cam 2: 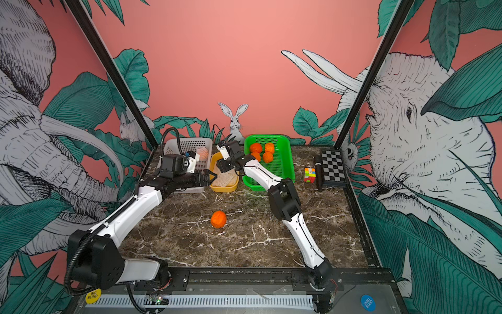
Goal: Remove foam nets from oranges
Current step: Place the foam net into the storage box, then pick up the orange from the center of the board.
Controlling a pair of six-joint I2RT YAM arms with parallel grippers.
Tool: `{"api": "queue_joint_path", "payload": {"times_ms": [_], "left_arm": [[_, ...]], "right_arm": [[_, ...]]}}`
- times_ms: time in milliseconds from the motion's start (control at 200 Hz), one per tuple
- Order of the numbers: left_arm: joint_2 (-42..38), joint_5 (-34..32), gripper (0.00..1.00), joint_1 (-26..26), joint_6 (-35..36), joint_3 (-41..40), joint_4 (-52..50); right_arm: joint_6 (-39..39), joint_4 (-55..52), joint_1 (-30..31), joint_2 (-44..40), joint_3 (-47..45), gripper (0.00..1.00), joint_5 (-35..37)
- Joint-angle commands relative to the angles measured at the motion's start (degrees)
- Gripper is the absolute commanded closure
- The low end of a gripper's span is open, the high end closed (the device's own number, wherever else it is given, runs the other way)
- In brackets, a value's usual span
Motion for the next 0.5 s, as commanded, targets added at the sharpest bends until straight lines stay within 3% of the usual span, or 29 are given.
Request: {"api": "queue_joint_path", "payload": {"times_ms": [0,155,345,420,495], "left_arm": [[-3.4,-1.5,0.01,0.3,0.4,-2.0,0.3],[-6.0,-0.6,0.01,0.3,0.4,-2.7,-3.1],[-12.0,2.9,0.02,0.6,-4.2,-11.6,-3.1],[-13.7,4.8,0.02,1.3,-6.6,-15.7,-2.6],[-15.2,6.7,0.02,1.9,-8.4,-19.5,-1.3]], "right_arm": [[-0.5,1.5,0.0,-5.5,-0.4,0.34,-3.3],[-4.9,3.2,0.5,-15.7,-11.5,0.24,-11.3],[-14.0,21.9,1.6,-38.3,-47.4,0.15,-19.3],[-21.4,25.0,2.6,-44.3,-59.1,0.15,-22.5],[-33.6,24.9,4.8,-48.8,-67.8,0.12,-26.2]]}}
